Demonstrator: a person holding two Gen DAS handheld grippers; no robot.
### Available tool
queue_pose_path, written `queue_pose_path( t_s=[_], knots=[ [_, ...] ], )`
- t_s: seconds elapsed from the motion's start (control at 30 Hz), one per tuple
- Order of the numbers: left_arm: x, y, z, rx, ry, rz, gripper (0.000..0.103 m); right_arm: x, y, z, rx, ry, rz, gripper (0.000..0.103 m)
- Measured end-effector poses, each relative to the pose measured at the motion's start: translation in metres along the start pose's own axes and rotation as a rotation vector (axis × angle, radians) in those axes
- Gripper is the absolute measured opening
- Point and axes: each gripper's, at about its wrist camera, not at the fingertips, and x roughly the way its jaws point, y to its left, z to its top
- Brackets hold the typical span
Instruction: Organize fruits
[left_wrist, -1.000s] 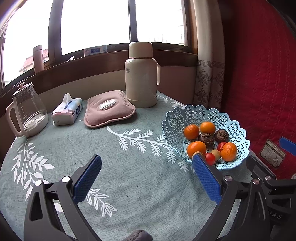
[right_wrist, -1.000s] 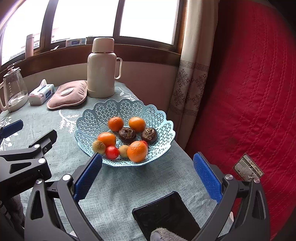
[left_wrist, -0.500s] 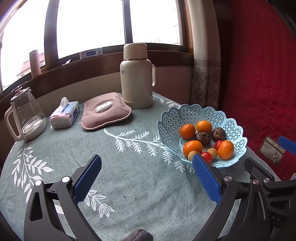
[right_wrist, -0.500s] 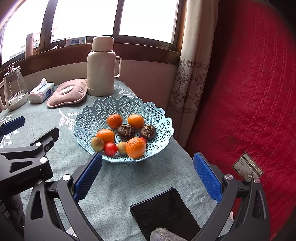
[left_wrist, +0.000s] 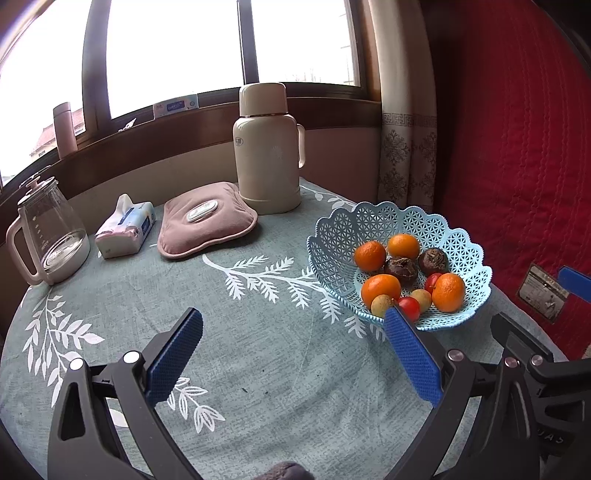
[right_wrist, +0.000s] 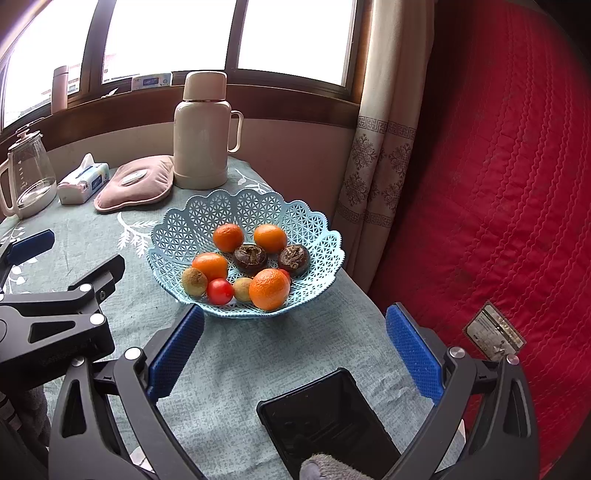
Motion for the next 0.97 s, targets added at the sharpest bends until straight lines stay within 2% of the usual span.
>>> queue_pose_path(
  t_s=[0.7,0.97],
  knots=[
    [0.0011,-0.0061,-0.0033,0.019,-0.005,-0.012,0.098,-0.0011,-0.0018,-0.0054,0.010,0.008,0.004,0.100],
    [0.0052,-0.0003,-0.0020,-0.014,0.019,-0.012,0.098,0.0015,-0.0013,-0.0070,0.014,0.018,0.009,0.100]
  ],
)
